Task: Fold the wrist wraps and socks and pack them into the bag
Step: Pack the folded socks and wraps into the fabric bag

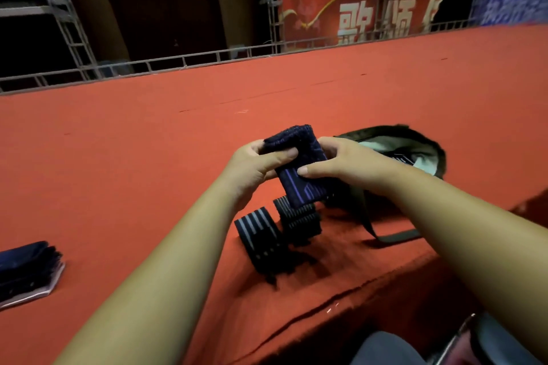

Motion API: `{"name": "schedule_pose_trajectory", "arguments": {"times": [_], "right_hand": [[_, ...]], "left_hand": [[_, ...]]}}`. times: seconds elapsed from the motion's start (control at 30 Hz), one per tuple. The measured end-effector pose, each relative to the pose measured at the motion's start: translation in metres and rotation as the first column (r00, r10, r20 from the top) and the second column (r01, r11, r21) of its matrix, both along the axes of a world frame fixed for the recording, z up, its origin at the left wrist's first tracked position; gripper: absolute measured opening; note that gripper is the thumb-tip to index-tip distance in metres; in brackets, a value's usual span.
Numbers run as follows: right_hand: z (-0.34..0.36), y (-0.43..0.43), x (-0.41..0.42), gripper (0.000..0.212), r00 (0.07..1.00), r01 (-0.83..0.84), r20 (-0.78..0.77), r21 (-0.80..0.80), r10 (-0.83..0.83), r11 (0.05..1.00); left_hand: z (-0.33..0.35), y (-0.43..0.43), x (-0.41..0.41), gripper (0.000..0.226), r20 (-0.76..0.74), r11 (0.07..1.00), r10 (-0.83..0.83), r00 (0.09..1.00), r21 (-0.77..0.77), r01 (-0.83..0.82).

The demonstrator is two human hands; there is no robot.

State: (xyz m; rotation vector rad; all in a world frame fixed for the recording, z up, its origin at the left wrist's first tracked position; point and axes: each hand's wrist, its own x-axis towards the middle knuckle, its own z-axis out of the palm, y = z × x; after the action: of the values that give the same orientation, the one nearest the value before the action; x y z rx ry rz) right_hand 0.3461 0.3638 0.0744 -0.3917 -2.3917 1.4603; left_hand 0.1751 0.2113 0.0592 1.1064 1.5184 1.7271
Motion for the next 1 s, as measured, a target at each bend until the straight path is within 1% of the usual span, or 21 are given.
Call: {"name": "schedule_pose_trajectory", "arguments": {"times": [0.07,0.17,0.23,0.27,0.3,0.33,0.37,0.4,0.43,0.5,0.57,0.6,0.63,0.7,0.8,0.83,0.9,0.97,1.0], "right_hand": [[0.002,0.020,0.015,0.047,0.999,0.034,-0.013,-0.003,-0.034,0.999],[0.000,0.053,0.037,0.033,0.992,0.099,-0.079,-0.051,-0.103,0.994],[-0.001,0.076,0.053,0.025,0.976,0.172,-0.120,-0.087,-0.182,0.981],[-0.002,0.089,0.060,0.020,0.965,0.206,-0.143,-0.109,-0.221,0.972],[-0.003,0.102,0.067,0.015,0.951,0.239,-0.164,-0.138,-0.260,0.961],[-0.004,0.115,0.074,0.013,0.934,0.274,-0.187,-0.171,-0.304,0.947],[-0.006,0.129,0.080,0.014,0.915,0.305,-0.209,-0.202,-0.346,0.931],[-0.009,0.142,0.085,0.017,0.894,0.339,-0.221,-0.231,-0.389,0.912],[-0.013,0.154,0.090,0.021,0.876,0.370,-0.224,-0.256,-0.427,0.893],[-0.021,0.174,0.096,0.026,0.848,0.410,-0.222,-0.303,-0.482,0.860],[-0.030,0.190,0.097,0.028,0.837,0.432,-0.205,-0.321,-0.507,0.843],[-0.034,0.196,0.095,0.028,0.838,0.434,-0.193,-0.331,-0.511,0.838],[-0.038,0.201,0.094,0.027,0.843,0.425,-0.185,-0.347,-0.505,0.836],[-0.045,0.209,0.088,0.026,0.855,0.400,-0.171,-0.382,-0.489,0.833],[-0.054,0.214,0.079,0.027,0.879,0.359,-0.152,-0.416,-0.453,0.836],[-0.057,0.216,0.075,0.026,0.888,0.345,-0.140,-0.423,-0.437,0.838],[-0.061,0.218,0.067,0.024,0.906,0.339,-0.092,-0.429,-0.414,0.837],[-0.063,0.219,0.060,0.022,0.906,0.379,-0.027,-0.398,-0.423,0.836],[-0.064,0.219,0.057,0.017,0.897,0.415,0.007,-0.359,-0.443,0.836]], "left_hand": [[0.006,0.024,0.009,0.058,-0.048,0.998,-0.049,0.998,-0.053,0.047],[0.014,0.062,0.022,0.062,-0.129,0.991,-0.090,0.988,-0.111,0.076],[0.019,0.091,0.028,0.084,-0.186,0.988,-0.078,0.979,-0.148,0.050],[0.022,0.106,0.030,0.089,-0.187,0.987,-0.073,0.980,-0.155,0.044],[0.024,0.119,0.033,0.084,-0.179,0.987,-0.065,0.982,-0.156,0.037],[0.026,0.131,0.035,0.076,-0.203,0.987,-0.039,0.978,-0.160,0.007],[0.027,0.142,0.036,0.065,-0.268,0.985,-0.005,0.963,-0.165,-0.041],[0.026,0.153,0.035,0.051,-0.367,0.982,0.026,0.930,-0.162,-0.092],[0.024,0.164,0.035,0.038,-0.480,0.979,0.044,0.876,-0.155,-0.134],[0.020,0.187,0.031,0.016,-0.694,0.973,0.028,0.719,-0.145,-0.178],[0.016,0.209,0.028,0.011,-0.821,0.964,-0.027,0.570,-0.172,-0.202],[0.013,0.219,0.027,0.014,-0.850,0.954,-0.049,0.524,-0.195,-0.227],[0.011,0.227,0.026,0.018,-0.869,0.942,-0.068,0.490,-0.217,-0.254],[0.007,0.243,0.024,0.019,-0.877,0.910,-0.146,0.457,-0.301,-0.287],[0.004,0.258,0.023,0.009,-0.844,0.816,-0.338,0.416,-0.483,-0.317],[0.004,0.263,0.022,0.008,-0.823,0.792,-0.381,0.422,-0.526,-0.310],[0.003,0.270,0.020,0.013,-0.803,0.779,-0.399,0.443,-0.552,-0.299],[0.002,0.276,0.016,0.022,-0.820,0.794,-0.365,0.441,-0.521,-0.312],[0.001,0.277,0.014,0.027,-0.829,0.807,-0.343,0.442,-0.501,-0.314]]}}
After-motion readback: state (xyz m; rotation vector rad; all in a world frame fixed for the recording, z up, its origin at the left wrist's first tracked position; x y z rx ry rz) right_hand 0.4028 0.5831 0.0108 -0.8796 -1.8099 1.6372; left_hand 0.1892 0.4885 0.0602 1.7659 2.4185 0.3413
